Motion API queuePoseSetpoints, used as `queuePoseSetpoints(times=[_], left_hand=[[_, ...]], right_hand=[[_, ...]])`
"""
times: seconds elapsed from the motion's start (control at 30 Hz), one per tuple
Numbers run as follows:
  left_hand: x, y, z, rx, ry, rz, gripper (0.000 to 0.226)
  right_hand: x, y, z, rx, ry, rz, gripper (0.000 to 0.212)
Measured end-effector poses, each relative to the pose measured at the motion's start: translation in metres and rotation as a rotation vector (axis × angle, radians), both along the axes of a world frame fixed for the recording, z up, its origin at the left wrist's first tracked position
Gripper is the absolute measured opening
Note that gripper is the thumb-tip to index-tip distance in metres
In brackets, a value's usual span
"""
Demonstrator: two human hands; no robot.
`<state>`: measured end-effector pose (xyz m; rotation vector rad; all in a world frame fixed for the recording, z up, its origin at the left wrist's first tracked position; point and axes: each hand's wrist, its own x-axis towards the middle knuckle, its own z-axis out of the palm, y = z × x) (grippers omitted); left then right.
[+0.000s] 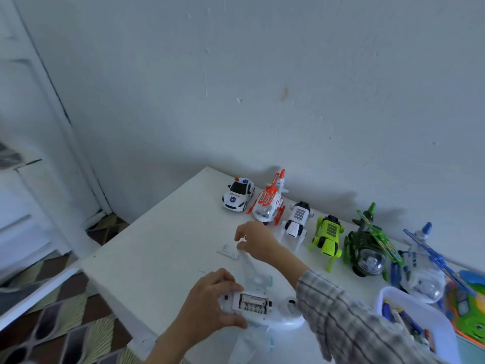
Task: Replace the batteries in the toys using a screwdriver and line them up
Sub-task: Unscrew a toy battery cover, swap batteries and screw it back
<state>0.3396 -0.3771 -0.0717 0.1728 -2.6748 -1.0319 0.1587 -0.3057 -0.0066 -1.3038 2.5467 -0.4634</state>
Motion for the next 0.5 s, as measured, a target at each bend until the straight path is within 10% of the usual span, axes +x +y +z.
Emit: queuePoseSetpoints(times=[0.33, 0.5], left_hand=[[-0.001, -0.003, -0.002, -0.065, 0.076, -0.049, 0.065], [0.002, 0.000, -0.002, -0.111, 0.049, -0.044, 0.064]], right_hand=[[-0.007, -0.054, -0.017, 0.342, 0.054, -0.003, 0.048], [-0.008, -0.054, -0.021, 0.288, 0.038, -0.010, 0.027]])
